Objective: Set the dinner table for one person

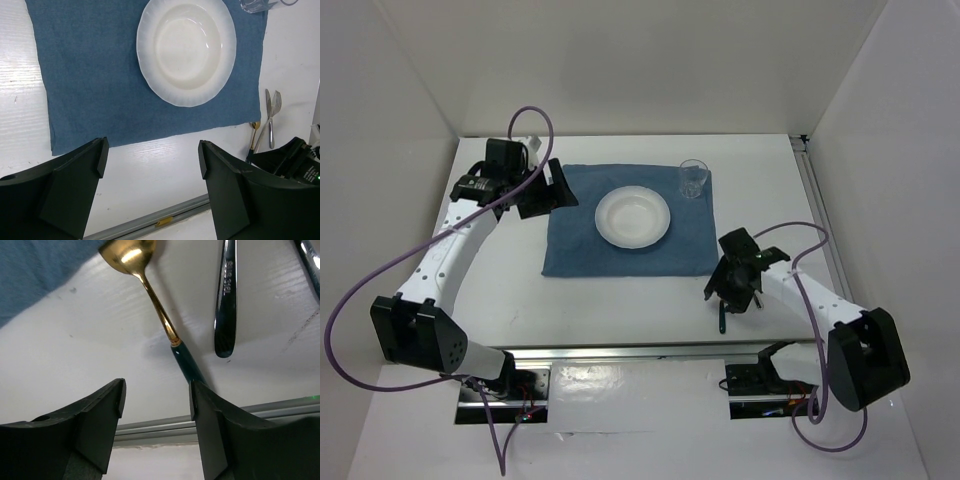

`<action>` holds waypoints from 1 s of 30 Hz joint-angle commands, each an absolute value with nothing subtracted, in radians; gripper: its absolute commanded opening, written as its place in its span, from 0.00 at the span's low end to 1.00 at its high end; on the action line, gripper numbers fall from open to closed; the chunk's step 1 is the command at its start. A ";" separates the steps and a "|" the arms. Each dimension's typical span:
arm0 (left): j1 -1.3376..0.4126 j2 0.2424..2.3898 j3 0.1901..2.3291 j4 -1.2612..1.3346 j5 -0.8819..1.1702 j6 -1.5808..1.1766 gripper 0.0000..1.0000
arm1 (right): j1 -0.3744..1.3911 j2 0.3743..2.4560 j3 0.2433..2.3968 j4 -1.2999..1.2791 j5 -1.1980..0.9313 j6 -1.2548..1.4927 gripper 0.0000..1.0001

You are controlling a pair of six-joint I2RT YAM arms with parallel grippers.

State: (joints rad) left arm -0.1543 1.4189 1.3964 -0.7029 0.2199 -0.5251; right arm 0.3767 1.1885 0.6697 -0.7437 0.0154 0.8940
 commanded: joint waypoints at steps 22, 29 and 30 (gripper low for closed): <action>-0.170 1.436 1.488 -0.709 0.199 -0.514 0.91 | 0.618 1.212 0.756 -0.988 0.282 1.229 0.00; -0.170 1.445 1.508 -0.709 0.209 -0.514 0.91 | 0.575 1.204 0.949 -0.862 0.276 0.904 0.00; -0.170 1.445 1.508 -0.709 0.209 -0.514 0.91 | 0.575 1.236 0.978 -0.836 0.264 0.808 0.00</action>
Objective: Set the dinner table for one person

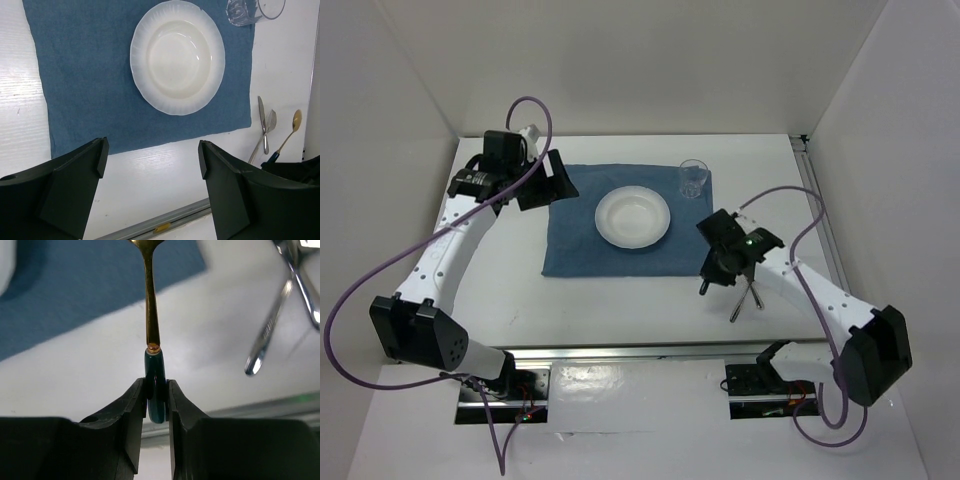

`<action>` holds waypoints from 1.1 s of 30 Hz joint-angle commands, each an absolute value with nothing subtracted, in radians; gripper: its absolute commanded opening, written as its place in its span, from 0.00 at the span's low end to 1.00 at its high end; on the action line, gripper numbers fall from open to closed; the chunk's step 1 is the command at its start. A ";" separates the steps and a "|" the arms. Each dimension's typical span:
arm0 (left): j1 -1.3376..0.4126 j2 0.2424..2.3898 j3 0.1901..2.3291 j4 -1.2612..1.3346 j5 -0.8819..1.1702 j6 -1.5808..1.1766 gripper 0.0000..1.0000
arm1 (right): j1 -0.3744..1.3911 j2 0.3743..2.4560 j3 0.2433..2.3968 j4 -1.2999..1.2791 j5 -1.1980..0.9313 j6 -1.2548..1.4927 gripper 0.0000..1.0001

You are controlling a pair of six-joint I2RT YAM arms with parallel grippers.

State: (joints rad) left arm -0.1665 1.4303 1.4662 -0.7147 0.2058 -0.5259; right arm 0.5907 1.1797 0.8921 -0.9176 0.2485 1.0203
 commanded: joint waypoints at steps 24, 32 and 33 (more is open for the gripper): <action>-0.170 1.407 1.499 -0.747 0.187 -0.514 0.91 | 0.405 1.907 1.361 -0.471 0.083 0.350 0.00; -0.170 1.407 1.508 -0.747 0.187 -0.514 0.91 | 0.405 1.928 1.402 -0.546 0.097 0.373 0.35; -0.170 1.407 1.508 -0.747 0.187 -0.514 0.91 | 0.405 1.901 1.402 -0.555 0.097 0.373 0.46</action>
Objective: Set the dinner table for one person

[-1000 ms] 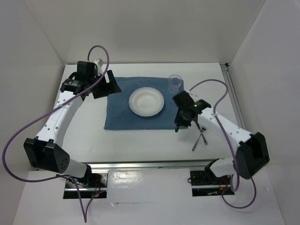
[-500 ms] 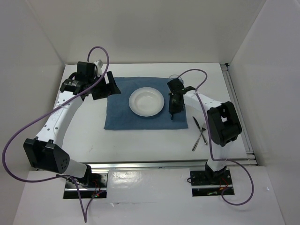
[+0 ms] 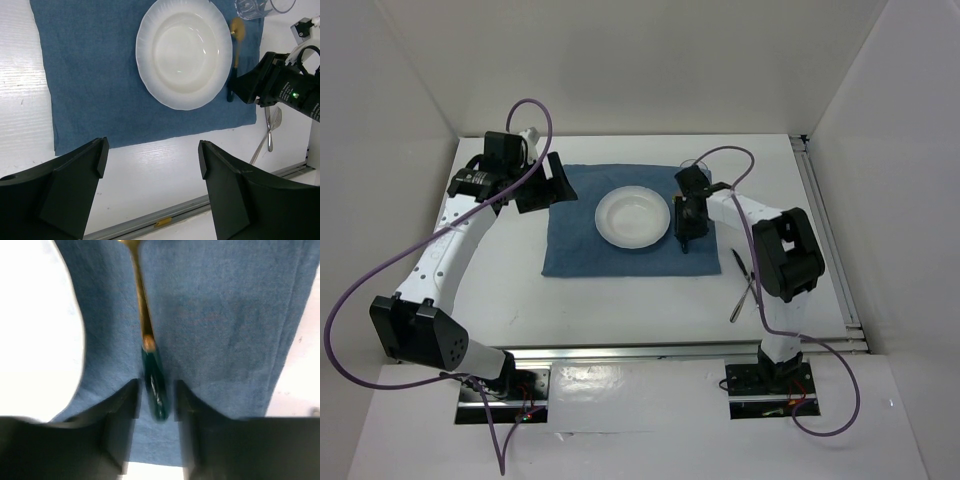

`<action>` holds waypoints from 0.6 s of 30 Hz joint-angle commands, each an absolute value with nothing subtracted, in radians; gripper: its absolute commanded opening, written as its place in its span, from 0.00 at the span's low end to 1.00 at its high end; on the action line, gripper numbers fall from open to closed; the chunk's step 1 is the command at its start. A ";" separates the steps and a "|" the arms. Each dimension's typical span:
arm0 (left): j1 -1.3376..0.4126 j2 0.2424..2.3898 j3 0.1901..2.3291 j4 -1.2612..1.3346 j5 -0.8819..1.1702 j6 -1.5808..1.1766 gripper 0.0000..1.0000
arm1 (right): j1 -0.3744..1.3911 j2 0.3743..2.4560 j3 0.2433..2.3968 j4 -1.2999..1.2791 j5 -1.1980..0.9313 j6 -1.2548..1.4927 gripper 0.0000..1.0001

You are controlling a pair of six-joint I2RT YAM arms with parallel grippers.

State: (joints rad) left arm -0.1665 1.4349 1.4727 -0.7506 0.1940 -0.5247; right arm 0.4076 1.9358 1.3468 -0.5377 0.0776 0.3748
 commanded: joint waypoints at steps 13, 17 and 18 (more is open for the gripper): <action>-0.170 1.416 1.490 -0.726 0.198 -0.514 0.91 | 0.128 1.444 1.072 -0.692 0.112 0.589 0.57; -0.179 1.426 1.477 -0.696 0.209 -0.525 0.91 | 0.008 1.319 0.849 -0.678 0.008 0.659 0.57; -0.190 1.427 1.477 -0.696 0.209 -0.525 0.91 | -0.023 1.290 0.794 -0.669 -0.006 0.660 0.57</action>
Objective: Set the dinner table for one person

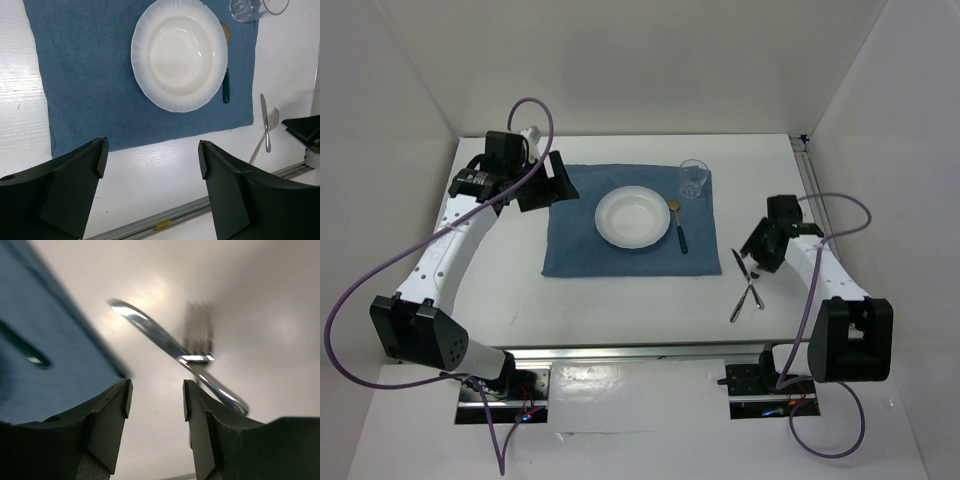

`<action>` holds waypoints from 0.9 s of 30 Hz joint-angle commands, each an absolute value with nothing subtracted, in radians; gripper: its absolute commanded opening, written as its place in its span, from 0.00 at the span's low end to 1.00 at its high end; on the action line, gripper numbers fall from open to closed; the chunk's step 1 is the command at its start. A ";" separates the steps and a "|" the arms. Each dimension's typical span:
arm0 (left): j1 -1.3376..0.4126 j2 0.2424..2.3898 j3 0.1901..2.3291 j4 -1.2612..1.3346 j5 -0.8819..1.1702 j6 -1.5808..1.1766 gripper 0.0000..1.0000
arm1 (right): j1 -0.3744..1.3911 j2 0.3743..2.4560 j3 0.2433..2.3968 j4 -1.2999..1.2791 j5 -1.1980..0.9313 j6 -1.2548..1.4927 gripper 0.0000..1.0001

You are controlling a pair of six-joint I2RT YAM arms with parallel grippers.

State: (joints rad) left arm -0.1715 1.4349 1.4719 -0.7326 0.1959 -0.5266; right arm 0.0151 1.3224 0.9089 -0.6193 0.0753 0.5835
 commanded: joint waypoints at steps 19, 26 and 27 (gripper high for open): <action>-0.209 1.427 1.466 -0.696 0.178 -0.525 0.91 | -0.055 1.385 0.666 -0.537 -0.055 0.706 0.50; -0.209 1.427 1.477 -0.706 0.178 -0.525 0.91 | 0.017 1.394 0.678 -0.515 -0.057 0.680 0.50; -0.209 1.427 1.486 -0.706 0.178 -0.525 0.91 | 0.032 1.394 0.692 -0.515 -0.069 0.661 0.48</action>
State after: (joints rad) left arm -0.2047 1.4353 1.4586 -0.7284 0.1841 -0.5266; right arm -0.0162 1.3689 0.6682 -0.5701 -0.0803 0.6861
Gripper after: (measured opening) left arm 0.905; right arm 0.490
